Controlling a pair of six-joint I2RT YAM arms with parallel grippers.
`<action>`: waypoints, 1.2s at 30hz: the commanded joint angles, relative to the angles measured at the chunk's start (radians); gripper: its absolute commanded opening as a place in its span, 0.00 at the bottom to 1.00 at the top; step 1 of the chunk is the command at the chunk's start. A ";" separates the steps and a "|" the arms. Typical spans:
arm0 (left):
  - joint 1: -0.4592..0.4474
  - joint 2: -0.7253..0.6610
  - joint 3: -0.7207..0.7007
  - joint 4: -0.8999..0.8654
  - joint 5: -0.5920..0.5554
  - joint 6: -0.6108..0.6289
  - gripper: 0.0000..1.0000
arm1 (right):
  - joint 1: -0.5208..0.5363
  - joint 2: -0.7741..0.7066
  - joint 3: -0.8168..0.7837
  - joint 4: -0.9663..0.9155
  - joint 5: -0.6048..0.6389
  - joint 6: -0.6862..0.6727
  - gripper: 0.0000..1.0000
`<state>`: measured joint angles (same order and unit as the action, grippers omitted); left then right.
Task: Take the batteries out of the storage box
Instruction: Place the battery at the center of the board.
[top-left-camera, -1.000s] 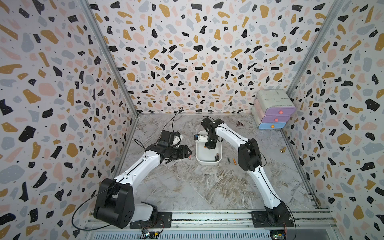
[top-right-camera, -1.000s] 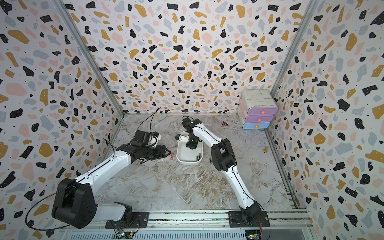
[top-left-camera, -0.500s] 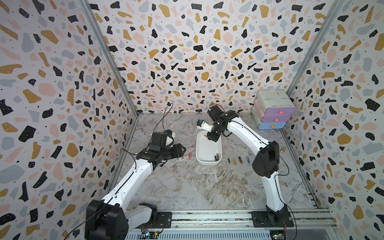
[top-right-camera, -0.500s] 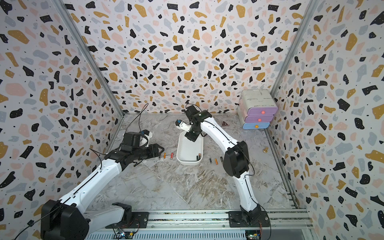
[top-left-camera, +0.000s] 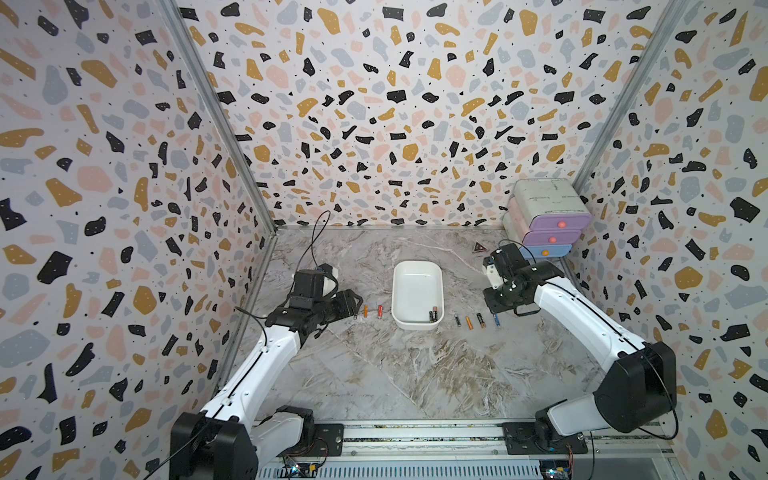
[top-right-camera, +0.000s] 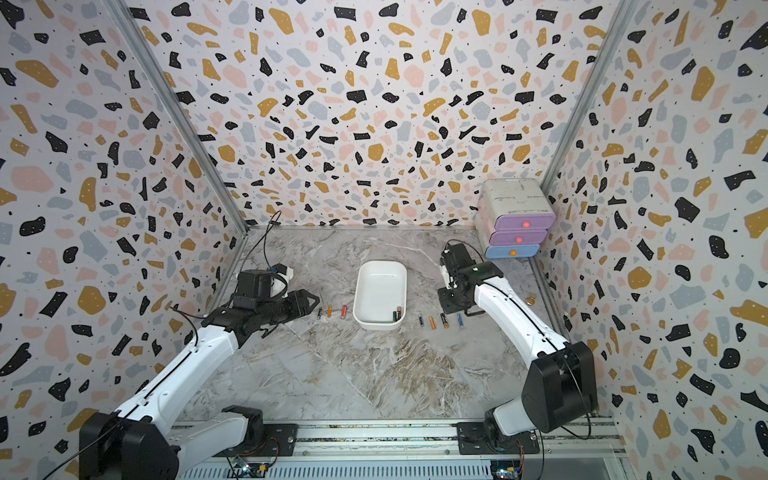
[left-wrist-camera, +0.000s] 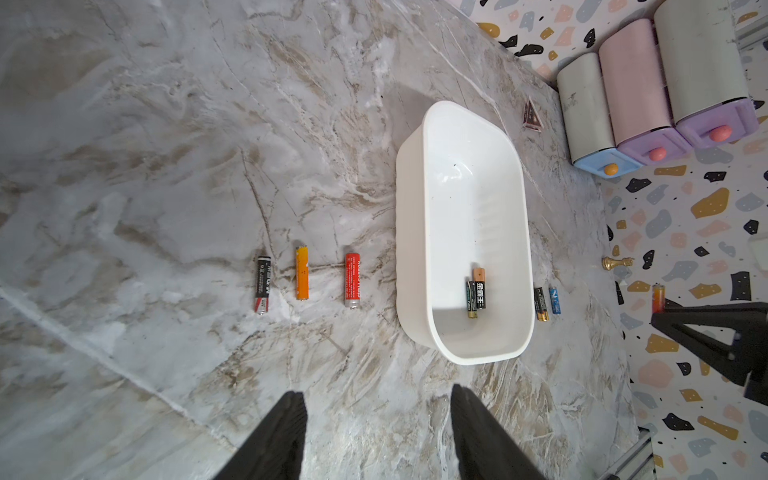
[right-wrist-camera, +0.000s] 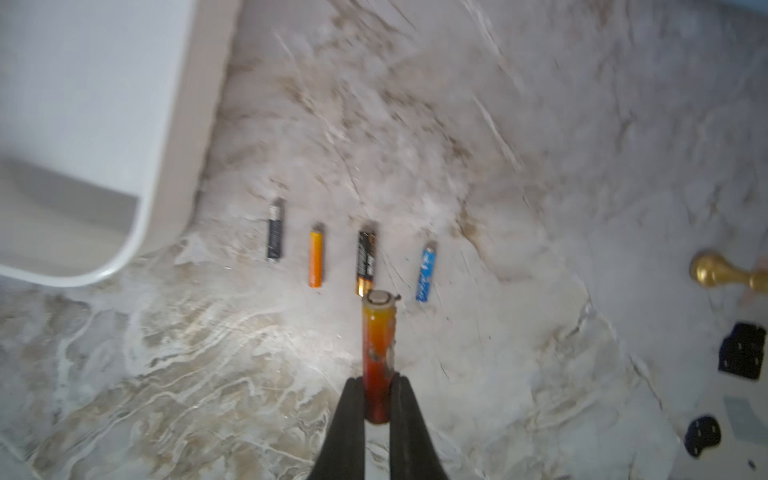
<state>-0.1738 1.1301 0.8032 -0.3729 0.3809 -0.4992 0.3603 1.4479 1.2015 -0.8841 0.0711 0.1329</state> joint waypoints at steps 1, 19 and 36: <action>0.003 0.030 -0.003 0.055 0.048 -0.004 0.59 | -0.022 0.017 -0.057 0.049 0.036 0.048 0.00; -0.036 0.118 0.090 -0.064 0.130 0.096 0.63 | -0.144 0.310 -0.061 0.201 0.192 0.049 0.00; -0.265 0.537 0.465 -0.337 -0.101 0.145 0.64 | -0.167 0.240 -0.106 0.186 0.163 0.088 0.47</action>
<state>-0.4145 1.6329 1.2278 -0.6483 0.3378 -0.3611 0.1955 1.7672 1.1000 -0.6518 0.2161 0.2012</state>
